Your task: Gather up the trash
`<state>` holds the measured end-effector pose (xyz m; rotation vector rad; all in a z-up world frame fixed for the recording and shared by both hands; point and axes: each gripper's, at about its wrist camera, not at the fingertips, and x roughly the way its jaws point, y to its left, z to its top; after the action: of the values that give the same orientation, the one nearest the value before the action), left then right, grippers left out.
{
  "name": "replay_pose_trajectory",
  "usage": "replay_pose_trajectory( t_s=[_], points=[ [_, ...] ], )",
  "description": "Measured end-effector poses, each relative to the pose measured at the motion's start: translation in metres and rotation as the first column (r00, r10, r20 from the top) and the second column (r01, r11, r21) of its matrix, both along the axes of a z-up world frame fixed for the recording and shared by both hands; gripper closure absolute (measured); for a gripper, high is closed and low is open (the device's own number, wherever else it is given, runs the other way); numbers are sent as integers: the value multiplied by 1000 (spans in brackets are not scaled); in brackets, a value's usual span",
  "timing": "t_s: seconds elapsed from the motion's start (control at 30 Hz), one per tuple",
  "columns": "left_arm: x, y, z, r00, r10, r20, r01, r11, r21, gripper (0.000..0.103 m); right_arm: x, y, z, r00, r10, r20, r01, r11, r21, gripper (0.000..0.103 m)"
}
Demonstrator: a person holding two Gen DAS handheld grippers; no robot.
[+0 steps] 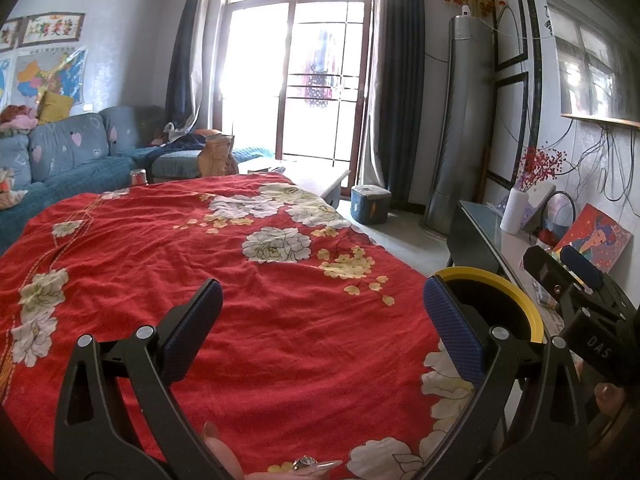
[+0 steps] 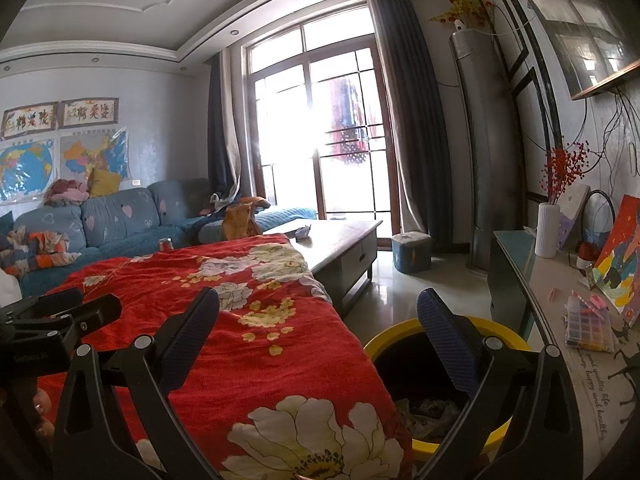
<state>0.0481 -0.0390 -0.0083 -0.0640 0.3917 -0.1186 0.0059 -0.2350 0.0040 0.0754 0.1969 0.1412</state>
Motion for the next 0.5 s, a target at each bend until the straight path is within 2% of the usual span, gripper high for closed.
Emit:
replay_pose_trajectory(
  t_s=[0.5],
  points=[
    [2, 4, -14, 999, -11, -39, 11, 1000, 1, 11, 5, 5, 3, 999, 26, -22, -26, 1000, 1, 6]
  ],
)
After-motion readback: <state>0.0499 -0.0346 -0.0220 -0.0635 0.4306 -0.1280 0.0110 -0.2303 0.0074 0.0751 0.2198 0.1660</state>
